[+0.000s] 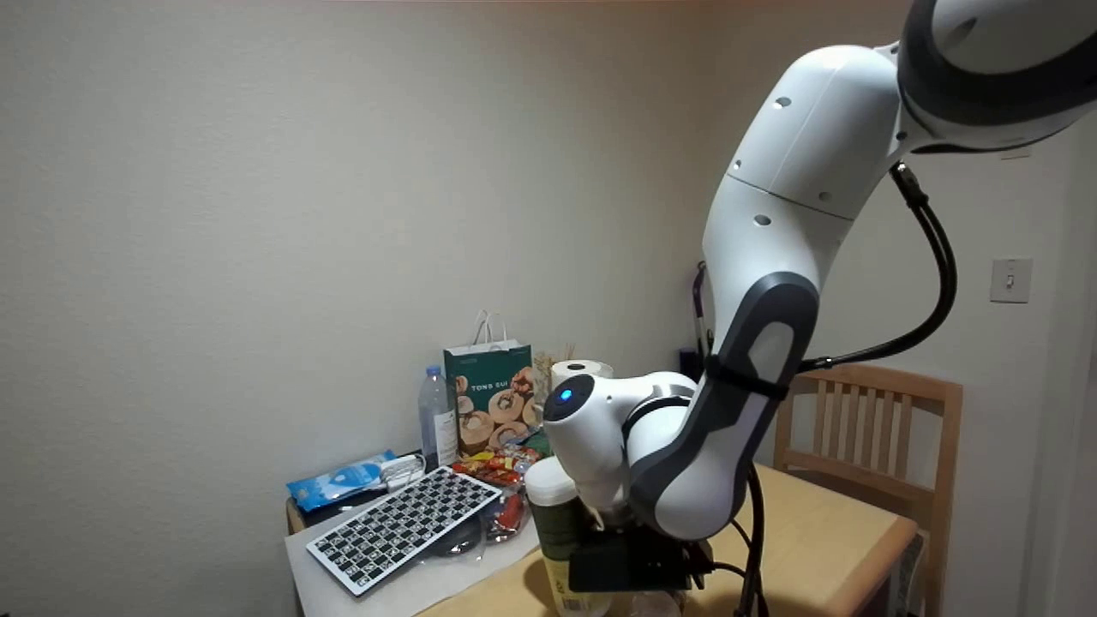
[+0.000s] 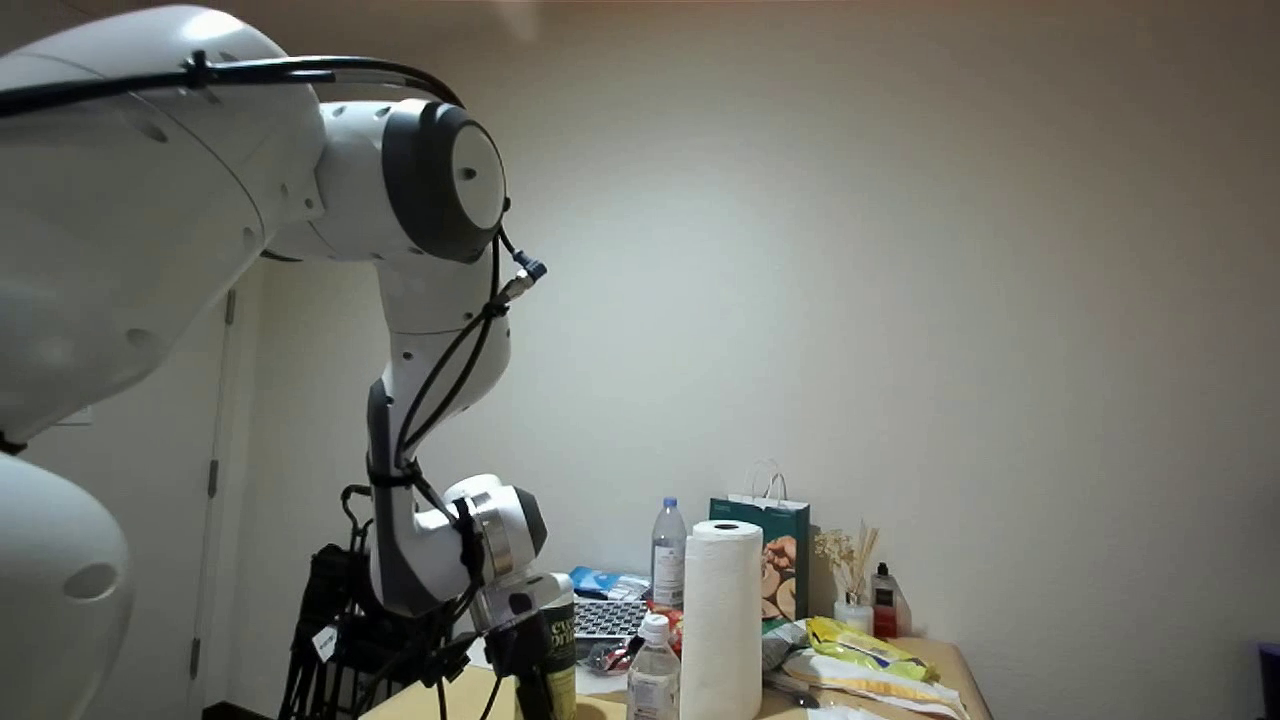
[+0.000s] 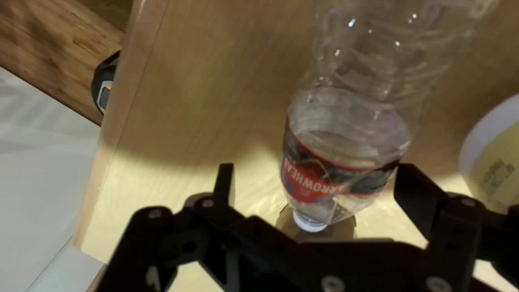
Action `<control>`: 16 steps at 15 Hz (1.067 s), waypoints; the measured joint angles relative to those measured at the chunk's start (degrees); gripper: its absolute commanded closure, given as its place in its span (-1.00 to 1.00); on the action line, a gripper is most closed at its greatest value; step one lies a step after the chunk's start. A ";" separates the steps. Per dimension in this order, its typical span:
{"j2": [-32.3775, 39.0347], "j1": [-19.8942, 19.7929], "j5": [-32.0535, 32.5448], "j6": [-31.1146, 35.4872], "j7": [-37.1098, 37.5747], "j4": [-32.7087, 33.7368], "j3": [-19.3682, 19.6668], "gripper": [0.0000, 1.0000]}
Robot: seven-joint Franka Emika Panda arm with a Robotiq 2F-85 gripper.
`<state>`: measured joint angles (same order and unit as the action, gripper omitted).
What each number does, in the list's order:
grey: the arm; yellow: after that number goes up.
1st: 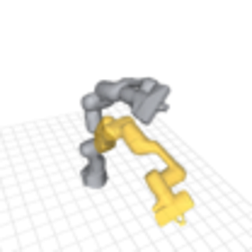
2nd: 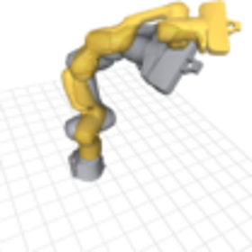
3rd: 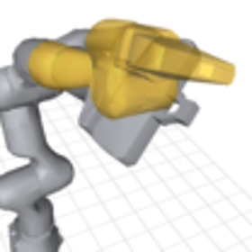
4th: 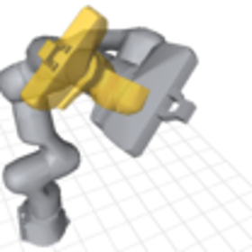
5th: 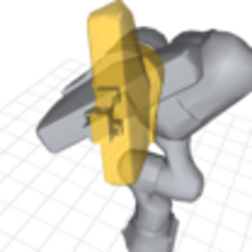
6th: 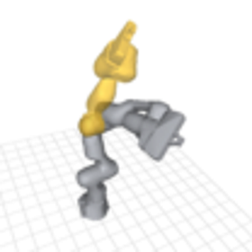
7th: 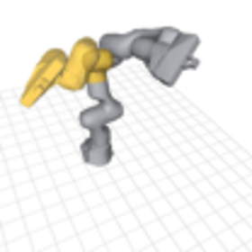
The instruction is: Pick up the bottle and put it up right on the table
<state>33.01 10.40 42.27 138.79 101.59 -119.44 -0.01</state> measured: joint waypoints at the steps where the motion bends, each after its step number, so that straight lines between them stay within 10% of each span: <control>1: 1.15 -0.65 -2.01 1.23 -2.61 0.46 -0.09 -1.00; 2: 2.43 -1.38 -4.51 2.22 -5.68 1.05 -0.24 -1.00; 3: 3.77 -2.07 -7.23 2.89 -8.97 1.76 -0.40 -0.50; 9: 7.85 -2.36 -21.24 2.71 -21.31 6.61 0.61 0.18; 16: 2.32 8.56 -20.52 -2.91 -15.61 4.80 8.73 0.84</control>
<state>35.33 18.96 21.74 135.88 85.98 -114.65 8.73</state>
